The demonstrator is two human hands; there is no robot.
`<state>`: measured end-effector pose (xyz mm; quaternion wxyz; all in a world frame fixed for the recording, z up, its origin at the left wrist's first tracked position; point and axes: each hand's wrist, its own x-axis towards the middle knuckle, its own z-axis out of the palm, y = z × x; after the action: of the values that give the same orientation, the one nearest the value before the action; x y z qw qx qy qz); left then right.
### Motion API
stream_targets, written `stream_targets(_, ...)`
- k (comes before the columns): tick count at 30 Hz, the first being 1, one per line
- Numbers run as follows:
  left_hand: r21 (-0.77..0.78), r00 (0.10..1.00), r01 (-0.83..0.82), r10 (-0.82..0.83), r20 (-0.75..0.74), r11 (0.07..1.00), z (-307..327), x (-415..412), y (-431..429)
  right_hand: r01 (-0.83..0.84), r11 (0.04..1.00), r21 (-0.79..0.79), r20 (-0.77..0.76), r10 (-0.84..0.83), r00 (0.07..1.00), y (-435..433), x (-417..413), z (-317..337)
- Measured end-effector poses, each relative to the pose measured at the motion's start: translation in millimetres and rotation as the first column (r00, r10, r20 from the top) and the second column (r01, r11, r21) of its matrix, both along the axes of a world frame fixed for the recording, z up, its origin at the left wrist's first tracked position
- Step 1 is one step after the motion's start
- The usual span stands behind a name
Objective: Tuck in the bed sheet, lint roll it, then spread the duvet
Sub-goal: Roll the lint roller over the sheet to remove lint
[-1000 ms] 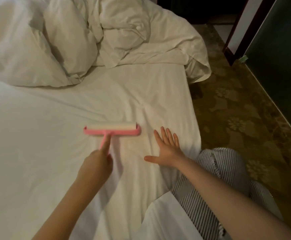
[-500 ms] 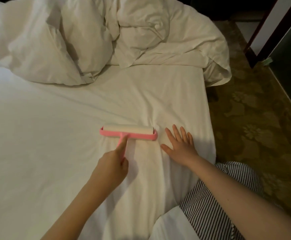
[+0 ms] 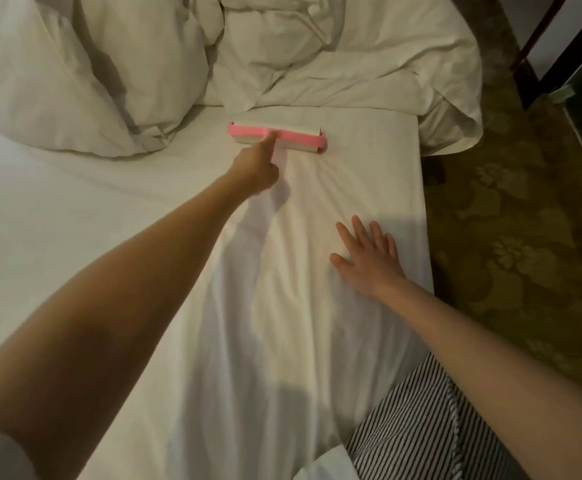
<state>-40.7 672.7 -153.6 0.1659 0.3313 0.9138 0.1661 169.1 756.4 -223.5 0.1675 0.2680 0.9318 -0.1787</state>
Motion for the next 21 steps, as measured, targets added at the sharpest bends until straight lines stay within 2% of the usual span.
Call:
stream_targets(2, -0.007, 1.000, -0.020, 0.020, 0.024, 1.000, 6, -8, 14, -0.006, 1.000, -0.007, 0.004, 0.006, 1.000, 13, -14, 2)
stream_targets(5, 0.020, 0.999, -0.052, 0.052, -0.014, 0.998, 3, 10, 5, -0.003, 1.000, -0.031, 0.007, 0.003, 1.000, 32, -42, 5)
stream_targets(9, -0.070, 0.997, -0.078, 0.078, -0.010, 0.994, 13, 66, -56, -0.009, 0.999, -0.034, -0.004, 0.009, 1.000, 51, -68, 4)
stream_targets(11, -0.119, 0.996, -0.089, 0.091, 0.010, 0.989, 14, 70, -59, -0.039, 0.999, -0.017, -0.015, 0.038, 0.999, 53, -67, 0)
stream_targets(14, -0.075, 0.993, -0.115, 0.112, -0.049, 0.991, 6, 30, -13, -0.067, 0.997, 0.034, -0.084, 0.069, 0.994, 51, -60, -7)
stream_targets(17, 0.020, 0.983, -0.173, 0.173, -0.059, 0.985, -1, -9, 51, -0.112, 0.994, 0.011, -0.107, 0.112, 0.988, 61, -60, -9)
stream_targets(21, 0.043, 0.965, -0.250, 0.252, -0.068, 0.967, -6, -4, 73, -0.212, 0.977, -0.034, -0.107, 0.207, 0.973, 78, -64, -5)
